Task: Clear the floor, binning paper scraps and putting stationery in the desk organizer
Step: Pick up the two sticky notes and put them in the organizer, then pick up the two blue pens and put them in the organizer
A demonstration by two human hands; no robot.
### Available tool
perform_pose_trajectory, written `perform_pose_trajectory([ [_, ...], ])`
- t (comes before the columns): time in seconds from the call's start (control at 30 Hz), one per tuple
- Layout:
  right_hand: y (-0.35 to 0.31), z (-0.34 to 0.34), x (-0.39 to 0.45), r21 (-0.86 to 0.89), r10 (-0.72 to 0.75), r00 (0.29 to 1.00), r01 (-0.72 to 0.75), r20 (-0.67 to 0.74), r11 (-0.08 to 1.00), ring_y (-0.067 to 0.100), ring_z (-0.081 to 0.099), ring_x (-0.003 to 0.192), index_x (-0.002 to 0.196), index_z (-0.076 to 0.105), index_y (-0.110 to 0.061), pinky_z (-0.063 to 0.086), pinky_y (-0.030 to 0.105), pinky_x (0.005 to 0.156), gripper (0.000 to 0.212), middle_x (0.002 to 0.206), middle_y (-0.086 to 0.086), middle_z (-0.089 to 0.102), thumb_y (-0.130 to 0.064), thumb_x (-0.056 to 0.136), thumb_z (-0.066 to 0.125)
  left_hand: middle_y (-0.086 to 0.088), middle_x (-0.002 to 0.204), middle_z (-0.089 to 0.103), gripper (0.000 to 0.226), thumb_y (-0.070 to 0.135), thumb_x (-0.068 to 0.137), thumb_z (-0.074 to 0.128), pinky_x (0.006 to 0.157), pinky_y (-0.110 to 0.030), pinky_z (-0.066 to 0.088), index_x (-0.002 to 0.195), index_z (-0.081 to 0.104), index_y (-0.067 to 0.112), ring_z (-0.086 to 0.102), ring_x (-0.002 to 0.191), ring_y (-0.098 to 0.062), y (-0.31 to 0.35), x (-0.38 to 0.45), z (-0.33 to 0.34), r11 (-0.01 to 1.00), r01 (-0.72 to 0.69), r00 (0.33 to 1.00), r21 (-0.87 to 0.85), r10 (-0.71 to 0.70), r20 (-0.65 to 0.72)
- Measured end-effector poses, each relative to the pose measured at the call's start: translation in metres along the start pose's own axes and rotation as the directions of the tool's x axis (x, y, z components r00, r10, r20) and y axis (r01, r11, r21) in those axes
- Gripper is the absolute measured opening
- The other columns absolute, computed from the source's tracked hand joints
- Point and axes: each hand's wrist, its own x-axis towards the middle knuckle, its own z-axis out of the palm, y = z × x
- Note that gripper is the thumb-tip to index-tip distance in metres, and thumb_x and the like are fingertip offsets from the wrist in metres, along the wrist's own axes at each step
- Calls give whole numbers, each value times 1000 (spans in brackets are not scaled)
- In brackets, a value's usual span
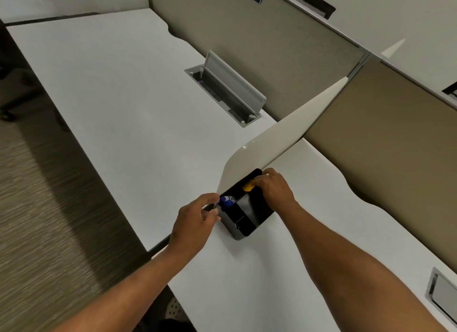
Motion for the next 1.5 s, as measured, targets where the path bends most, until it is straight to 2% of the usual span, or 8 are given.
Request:
perform_pose_trajectory([
  [0.27,-6,6,9,-7,38,998,-37,48,999,26,53,126,128,72,-32,48,37,99,43,129,-2,71,-3,99,60,22,106,74,30,16,101,62,82,-16,60,126,66,33,75,90,3,-3,-18,-5,999,18,1000,35,-17,-26],
  [0.47,-18,2,-20,332,267,959,-222,-99,917,31,52,129,144,60,-19,45,38,108,51,139,11,64,1,98,52,20,117,71,30,16,102,61,83,-16,60,126,66,34,74,98,0,4,-42,1,997,-18,997,79,23,-71],
  [0.6,-57,-3,-69,477,170,951,-28,-257,878,31,52,131,140,60,-12,43,44,113,36,141,9,63,-22,106,52,15,127,66,35,20,103,61,87,-7,54,135,61,33,64,110,-2,8,-73,6,977,-80,983,197,110,-146],
  [0.8,-118,-7,-130,319,-102,934,217,-341,923,29,42,144,147,53,-19,35,44,119,50,154,5,52,-46,107,45,9,155,50,41,26,104,60,112,-6,18,144,55,28,38,148,-8,14,-136,12,895,-81,920,438,236,-312],
  [0.87,-141,-10,-146,280,-174,922,279,-346,919,30,34,151,153,46,-21,31,47,123,57,161,5,44,-54,107,37,7,160,45,43,28,104,59,122,-18,18,146,54,26,28,155,-12,9,-163,11,872,-54,898,486,256,-359],
  [1.03,-209,-3,-181,222,-355,868,444,-347,868,30,26,157,157,38,-24,27,50,126,65,167,4,36,-62,106,26,0,173,20,57,42,104,51,130,-58,10,158,37,28,5,163,-26,-28,-246,-5,776,180,822,604,218,-525],
  [1.23,-317,34,-240,235,-634,714,698,-297,676,27,30,154,156,38,-23,30,49,125,56,163,3,40,-52,109,35,0,175,8,67,55,102,44,128,-63,8,162,23,34,-1,163,-30,-100,-373,-37,689,512,668,512,55,-742],
  [1.5,-468,84,-366,199,-898,426,894,-107,401,31,33,150,151,42,-17,32,54,122,55,157,8,43,-47,106,34,-2,175,5,72,61,102,43,126,-67,10,163,20,32,-2,162,-32,-190,-566,-36,609,772,348,184,-162,-923],
])
